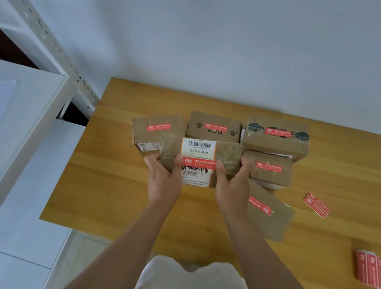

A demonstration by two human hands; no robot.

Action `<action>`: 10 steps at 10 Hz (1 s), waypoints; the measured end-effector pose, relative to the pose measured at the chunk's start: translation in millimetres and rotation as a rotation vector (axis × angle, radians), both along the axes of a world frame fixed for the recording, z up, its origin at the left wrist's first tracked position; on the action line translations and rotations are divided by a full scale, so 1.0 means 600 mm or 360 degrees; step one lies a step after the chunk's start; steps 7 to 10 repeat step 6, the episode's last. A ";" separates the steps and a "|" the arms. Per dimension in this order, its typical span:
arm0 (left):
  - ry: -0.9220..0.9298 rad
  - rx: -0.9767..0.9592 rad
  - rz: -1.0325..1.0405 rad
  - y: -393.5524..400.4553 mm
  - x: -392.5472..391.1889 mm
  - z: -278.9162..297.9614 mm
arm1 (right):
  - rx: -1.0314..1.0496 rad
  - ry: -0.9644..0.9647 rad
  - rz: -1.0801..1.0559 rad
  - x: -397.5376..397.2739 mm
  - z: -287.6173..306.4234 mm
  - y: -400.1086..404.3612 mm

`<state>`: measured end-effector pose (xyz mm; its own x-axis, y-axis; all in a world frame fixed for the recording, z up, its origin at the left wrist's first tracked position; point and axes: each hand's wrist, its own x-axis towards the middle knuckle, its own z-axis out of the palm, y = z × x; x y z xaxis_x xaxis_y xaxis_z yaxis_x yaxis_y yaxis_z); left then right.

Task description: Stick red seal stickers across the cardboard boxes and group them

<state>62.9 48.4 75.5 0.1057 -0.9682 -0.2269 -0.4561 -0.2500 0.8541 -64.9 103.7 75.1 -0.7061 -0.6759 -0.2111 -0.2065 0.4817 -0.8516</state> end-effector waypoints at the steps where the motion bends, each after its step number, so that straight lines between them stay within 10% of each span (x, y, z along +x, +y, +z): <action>1: -0.0087 0.0166 0.0034 0.015 0.041 -0.043 | 0.0211 -0.0090 0.0128 0.033 -0.055 0.016; 4: -0.0350 0.0832 -0.0278 0.022 0.119 -0.169 | 0.0672 -0.0564 0.0338 0.075 -0.159 0.036; 10: -0.0472 0.0658 -0.0197 -0.012 0.106 -0.164 | 0.0617 -0.0260 0.0363 0.061 -0.151 0.011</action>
